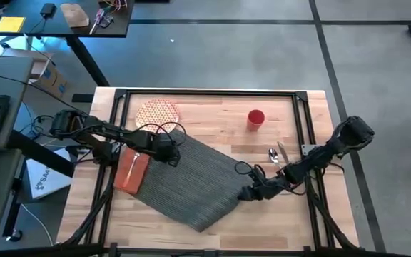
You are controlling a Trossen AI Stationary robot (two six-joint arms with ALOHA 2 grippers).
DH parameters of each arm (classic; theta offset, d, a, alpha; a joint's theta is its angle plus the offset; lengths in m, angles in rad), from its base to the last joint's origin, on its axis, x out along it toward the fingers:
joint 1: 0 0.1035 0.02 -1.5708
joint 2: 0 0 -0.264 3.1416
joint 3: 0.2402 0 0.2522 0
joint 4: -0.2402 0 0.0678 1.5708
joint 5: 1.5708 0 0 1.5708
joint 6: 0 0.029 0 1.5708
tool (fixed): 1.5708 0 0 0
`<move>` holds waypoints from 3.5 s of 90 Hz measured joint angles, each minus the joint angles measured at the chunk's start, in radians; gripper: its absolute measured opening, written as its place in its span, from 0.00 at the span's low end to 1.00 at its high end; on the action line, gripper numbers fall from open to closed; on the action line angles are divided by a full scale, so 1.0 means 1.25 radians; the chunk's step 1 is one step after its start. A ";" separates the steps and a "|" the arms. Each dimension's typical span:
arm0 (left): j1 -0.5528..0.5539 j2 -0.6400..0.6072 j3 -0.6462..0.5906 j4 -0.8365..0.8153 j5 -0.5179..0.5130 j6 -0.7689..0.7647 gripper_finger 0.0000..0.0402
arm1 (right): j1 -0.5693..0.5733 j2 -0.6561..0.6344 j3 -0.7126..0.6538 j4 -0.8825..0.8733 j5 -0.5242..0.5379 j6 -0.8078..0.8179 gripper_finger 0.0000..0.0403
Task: Set table place
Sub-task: Move the gray placemat to the center, then put the orange napkin on the top of the gray placemat
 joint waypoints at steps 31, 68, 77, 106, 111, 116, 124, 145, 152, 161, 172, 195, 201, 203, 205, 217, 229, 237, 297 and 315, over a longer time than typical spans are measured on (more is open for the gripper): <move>0.000 -0.001 0.000 0.011 0.001 0.000 0.00 | -0.044 0.001 0.009 0.058 0.141 -0.108 0.45; -0.014 -0.001 0.001 0.099 0.092 -0.005 0.00 | -0.163 -0.160 0.094 -0.564 -0.041 -0.101 0.34; -0.034 -0.001 0.001 0.134 0.123 -0.032 0.00 | -0.164 -0.180 0.176 -0.747 -0.019 -0.152 0.33; -0.103 -0.001 0.002 0.091 0.116 -0.062 0.00 | -0.127 -0.108 0.219 -0.472 0.008 -0.364 0.32; -0.117 0.003 0.001 0.067 0.115 -0.062 0.00 | -0.124 -0.059 0.205 -0.423 -0.004 -0.351 0.31; -0.133 0.012 0.002 0.062 0.114 -0.064 0.00 | -0.126 -0.008 0.198 -0.403 -0.012 -0.332 0.29; -0.162 0.033 0.006 0.072 0.114 -0.085 0.00 | -0.135 0.068 0.194 -0.425 -0.015 -0.322 0.25; -0.205 0.058 0.008 0.177 0.082 -0.160 0.00 | -0.198 0.085 0.198 -0.522 -0.071 -0.367 0.14; -0.203 0.050 0.022 0.142 0.068 -0.160 0.00 | -0.216 0.070 0.196 -0.552 -0.067 -0.414 0.12; -0.202 0.030 0.055 0.066 0.060 -0.129 0.00 | -0.235 0.053 0.195 -0.596 -0.067 -0.457 0.11; -0.203 0.000 0.100 -0.037 0.062 -0.095 0.00 | -0.248 0.035 0.194 -0.623 -0.069 -0.481 0.10; -0.207 -0.068 0.168 -0.295 0.088 -0.075 0.05 | -0.248 0.017 0.193 -0.605 -0.054 -0.487 0.10; -0.205 -0.078 0.158 -0.346 0.091 -0.073 0.10 | -0.248 0.017 0.193 -0.598 -0.054 -0.487 0.10; -0.204 -0.080 0.152 -0.361 0.094 -0.072 0.12 | -0.248 0.017 0.193 -0.597 -0.054 -0.487 0.10; -0.202 -0.081 0.145 -0.375 0.099 -0.069 0.15 | -0.248 0.017 0.193 -0.595 -0.054 -0.487 0.10; -0.195 -0.082 0.083 -0.383 0.124 -0.065 0.29 | -0.248 0.017 0.193 -0.579 -0.050 -0.487 0.10; -0.195 -0.070 0.012 -0.348 0.140 -0.085 0.37 | -0.248 0.017 0.193 -0.549 -0.047 -0.487 0.10; -0.197 -0.068 -0.019 -0.323 0.140 -0.102 0.35 | -0.248 0.017 0.193 -0.527 -0.047 -0.487 0.10; -0.189 -0.060 0.097 -0.212 0.059 -0.125 0.00 | -0.296 0.097 0.196 -0.395 -0.096 -0.509 0.10; -0.187 -0.014 0.092 -0.110 0.066 -0.157 0.00 | -0.296 0.099 0.196 -0.365 -0.104 -0.509 0.10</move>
